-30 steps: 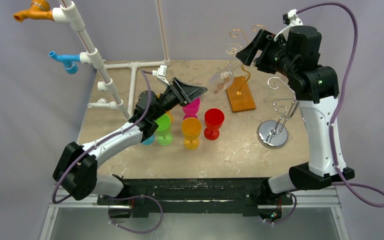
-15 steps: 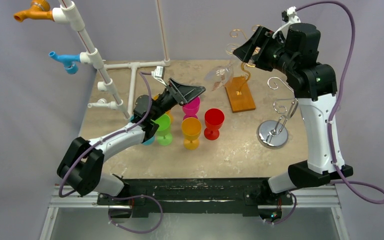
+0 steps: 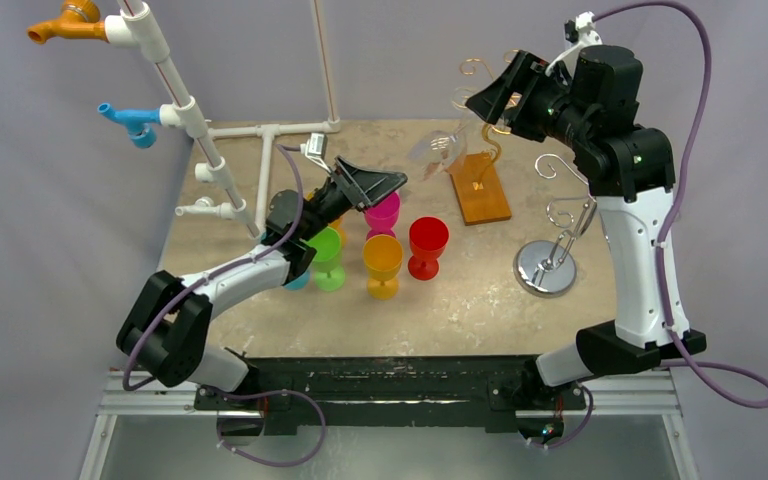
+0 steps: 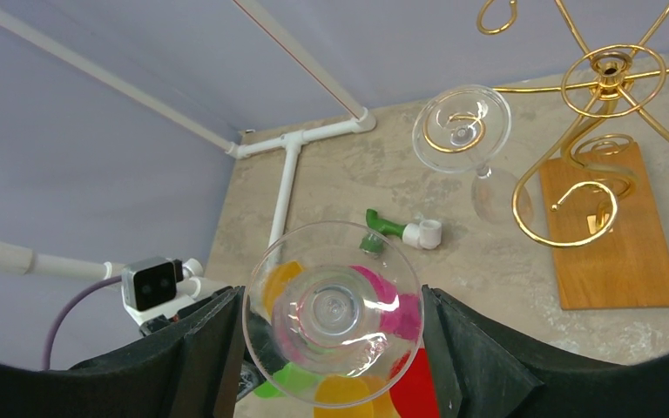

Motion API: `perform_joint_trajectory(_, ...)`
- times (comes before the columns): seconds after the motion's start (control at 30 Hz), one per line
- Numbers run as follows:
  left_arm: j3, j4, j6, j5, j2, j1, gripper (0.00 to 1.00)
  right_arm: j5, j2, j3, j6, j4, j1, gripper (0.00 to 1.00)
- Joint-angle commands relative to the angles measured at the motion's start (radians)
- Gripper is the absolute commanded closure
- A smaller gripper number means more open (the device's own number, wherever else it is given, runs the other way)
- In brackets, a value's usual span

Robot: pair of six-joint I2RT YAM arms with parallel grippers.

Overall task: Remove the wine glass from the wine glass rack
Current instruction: Place the wine glass at the center of the board.

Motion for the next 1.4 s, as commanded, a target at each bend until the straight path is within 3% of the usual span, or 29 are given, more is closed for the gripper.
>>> perform_joint_trajectory(0.0,0.026,0.145,-0.037,0.014,0.028,0.006,0.51,-0.046,-0.004,0.041,0.029,0.085,-0.002,0.58)
perform_joint_trajectory(0.57,0.036,0.389,-0.204,-0.008,0.071,0.005,0.63,-0.148,0.031,0.069,0.053,0.122,-0.011,0.57)
perform_joint_trajectory(1.0,0.034,0.489,-0.273,-0.052,0.070,0.006,0.74,-0.268,-0.022,-0.050,0.119,0.241,-0.020,0.59)
perform_joint_trajectory(1.1,0.040,0.485,-0.273,-0.058,0.069,0.006,0.80,-0.266,-0.033,-0.071,0.117,0.249,-0.021,0.59)
perform_joint_trajectory(1.27,0.048,0.461,-0.266,-0.054,0.059,0.006,0.99,-0.260,-0.042,-0.090,0.112,0.254,-0.020,0.58)
perform_joint_trajectory(1.37,0.049,0.411,-0.237,-0.052,0.040,0.006,1.00,-0.250,-0.058,-0.111,0.105,0.267,-0.020,0.53)
